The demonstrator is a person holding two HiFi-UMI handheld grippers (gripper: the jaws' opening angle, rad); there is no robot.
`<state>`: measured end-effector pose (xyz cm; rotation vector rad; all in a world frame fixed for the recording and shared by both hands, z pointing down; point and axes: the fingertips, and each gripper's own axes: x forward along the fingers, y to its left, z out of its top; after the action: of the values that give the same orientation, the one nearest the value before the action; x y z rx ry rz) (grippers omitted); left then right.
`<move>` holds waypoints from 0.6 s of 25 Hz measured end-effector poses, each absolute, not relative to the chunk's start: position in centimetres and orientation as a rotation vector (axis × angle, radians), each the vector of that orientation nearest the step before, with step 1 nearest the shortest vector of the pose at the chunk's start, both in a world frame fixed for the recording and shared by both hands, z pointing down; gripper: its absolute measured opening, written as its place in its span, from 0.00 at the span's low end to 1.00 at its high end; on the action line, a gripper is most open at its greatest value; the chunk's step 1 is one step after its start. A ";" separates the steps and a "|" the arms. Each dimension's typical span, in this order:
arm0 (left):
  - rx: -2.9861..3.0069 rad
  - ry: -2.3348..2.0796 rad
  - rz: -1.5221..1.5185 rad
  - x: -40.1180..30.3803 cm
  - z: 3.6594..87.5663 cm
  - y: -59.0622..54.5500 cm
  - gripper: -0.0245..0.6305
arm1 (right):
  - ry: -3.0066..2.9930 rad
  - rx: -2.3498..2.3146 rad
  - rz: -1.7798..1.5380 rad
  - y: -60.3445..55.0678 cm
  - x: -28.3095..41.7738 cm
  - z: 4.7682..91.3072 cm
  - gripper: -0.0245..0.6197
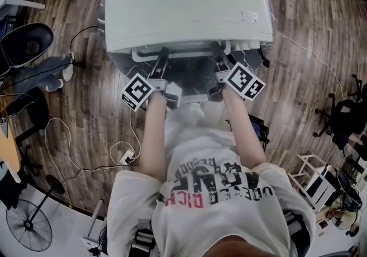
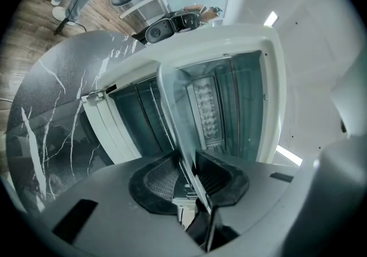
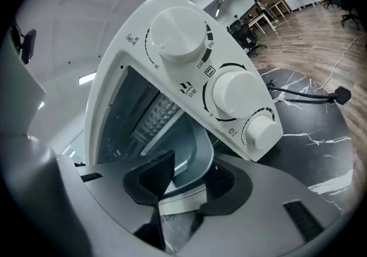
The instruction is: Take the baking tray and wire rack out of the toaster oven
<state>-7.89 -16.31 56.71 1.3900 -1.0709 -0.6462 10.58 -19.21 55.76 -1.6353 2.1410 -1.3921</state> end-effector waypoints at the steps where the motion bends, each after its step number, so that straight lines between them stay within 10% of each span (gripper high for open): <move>1: 1.393 -1.072 -0.641 -7.8 56.8 -16.3 0.17 | 2.142 -1.635 -1.392 -19.2 10.6 55.8 0.25; 15: 1.461 -1.087 -0.536 -7.4 57.2 -15.2 0.19 | 2.143 -1.628 -1.392 -17.8 10.9 56.3 0.25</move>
<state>-7.41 -15.16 57.19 1.4607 -1.0870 -0.5360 10.91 -17.79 56.34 -1.6277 2.1432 -1.3920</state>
